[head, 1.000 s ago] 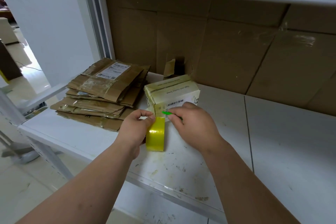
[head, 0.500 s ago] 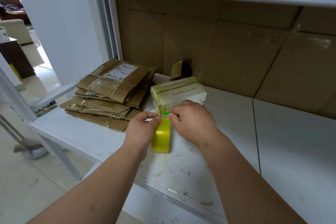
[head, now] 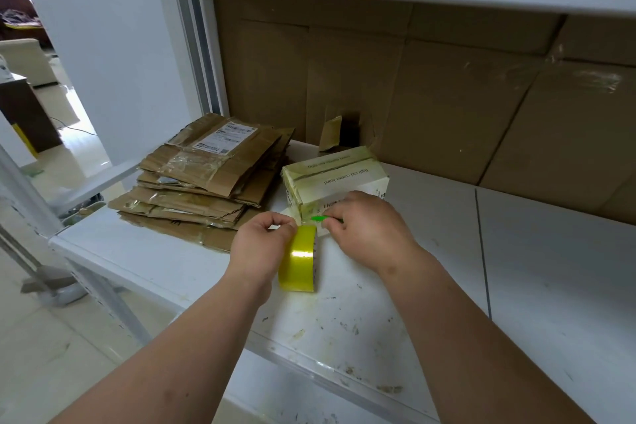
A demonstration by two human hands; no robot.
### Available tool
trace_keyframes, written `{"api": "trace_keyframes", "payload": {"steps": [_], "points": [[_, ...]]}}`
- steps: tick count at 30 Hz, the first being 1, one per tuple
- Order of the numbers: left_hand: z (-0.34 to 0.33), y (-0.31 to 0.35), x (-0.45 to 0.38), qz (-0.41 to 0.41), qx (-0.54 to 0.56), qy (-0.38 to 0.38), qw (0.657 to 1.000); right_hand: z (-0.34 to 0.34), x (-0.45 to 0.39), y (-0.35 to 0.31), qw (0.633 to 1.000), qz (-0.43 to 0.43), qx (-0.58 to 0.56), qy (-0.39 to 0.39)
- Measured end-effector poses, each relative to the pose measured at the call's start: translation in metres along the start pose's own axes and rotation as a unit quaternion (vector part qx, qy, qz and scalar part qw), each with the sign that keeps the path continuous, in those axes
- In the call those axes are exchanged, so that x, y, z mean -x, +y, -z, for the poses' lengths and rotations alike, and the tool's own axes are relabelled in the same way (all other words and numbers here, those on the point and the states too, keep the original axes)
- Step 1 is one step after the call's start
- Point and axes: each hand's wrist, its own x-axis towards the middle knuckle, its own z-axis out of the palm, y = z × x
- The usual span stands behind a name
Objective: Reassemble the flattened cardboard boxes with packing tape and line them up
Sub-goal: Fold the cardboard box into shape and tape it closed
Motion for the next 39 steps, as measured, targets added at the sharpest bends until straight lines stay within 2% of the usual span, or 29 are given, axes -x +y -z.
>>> {"api": "trace_keyframes", "payload": {"steps": [3, 7, 9, 11, 13, 14, 15, 16, 18, 19, 20, 22, 24, 26, 29, 31, 36, 39], "points": [[0.001, 0.003, -0.003, 0.006, -0.002, 0.004, 1.0, -0.004, 0.006, 0.02, 0.999, -0.035, 0.041, 0.009], [0.0, 0.007, -0.002, 0.02, -0.022, -0.02, 0.999, -0.012, 0.023, 0.046, 0.994, -0.1, 0.026, 0.02], [-0.001, 0.007, -0.001, 0.025, -0.039, -0.036, 0.998, -0.019, 0.03, 0.055, 0.99, -0.133, 0.041, -0.032], [-0.001, 0.007, -0.002, 0.017, -0.06, -0.042, 0.997, -0.025, 0.035, 0.055, 0.975, -0.154, 0.111, -0.113], [-0.001, 0.007, -0.003, 0.009, -0.07, -0.046, 0.996, -0.026, 0.037, 0.052, 0.963, -0.165, 0.162, -0.14], [0.0, 0.007, -0.003, 0.007, -0.072, -0.049, 0.996, -0.025, 0.036, 0.05, 0.963, -0.171, 0.168, -0.119], [0.0, 0.008, -0.003, 0.007, -0.074, -0.051, 0.996, -0.025, 0.035, 0.048, 0.97, -0.174, 0.157, -0.066], [0.001, 0.009, -0.003, 0.008, -0.078, -0.052, 0.996, -0.025, 0.034, 0.046, 0.976, -0.172, 0.129, 0.025], [0.002, 0.012, -0.002, 0.013, -0.086, -0.051, 0.995, -0.02, 0.027, 0.037, 0.964, -0.148, 0.038, 0.218], [0.002, 0.013, -0.002, 0.014, -0.091, -0.048, 0.995, -0.016, 0.022, 0.032, 0.958, -0.126, -0.001, 0.258], [0.002, 0.014, -0.002, 0.012, -0.1, -0.043, 0.994, -0.012, 0.016, 0.028, 0.964, -0.109, -0.019, 0.24], [0.002, 0.017, -0.002, 0.002, -0.127, -0.03, 0.991, -0.008, 0.003, 0.024, 0.986, -0.096, -0.012, 0.139], [0.002, 0.02, -0.004, -0.009, -0.164, -0.019, 0.986, -0.008, -0.009, 0.024, 0.992, -0.098, 0.008, 0.081], [0.003, 0.024, -0.009, -0.012, -0.207, -0.015, 0.978, -0.01, -0.015, 0.023, 0.99, -0.102, 0.017, 0.096], [0.004, 0.03, -0.018, -0.01, -0.264, -0.018, 0.964, -0.009, -0.018, 0.019, 0.983, -0.091, 0.005, 0.16], [0.006, 0.033, -0.024, -0.006, -0.276, -0.014, 0.961, -0.01, -0.018, 0.02, 0.983, -0.07, -0.014, 0.168], [0.008, 0.033, -0.03, 0.0, -0.27, -0.018, 0.963, 0.003, -0.022, 0.035, 0.977, -0.122, -0.136, 0.106], [0.005, 0.032, -0.029, 0.0, -0.269, -0.02, 0.963, 0.011, -0.027, 0.037, 0.986, -0.124, -0.1, 0.047]]}}
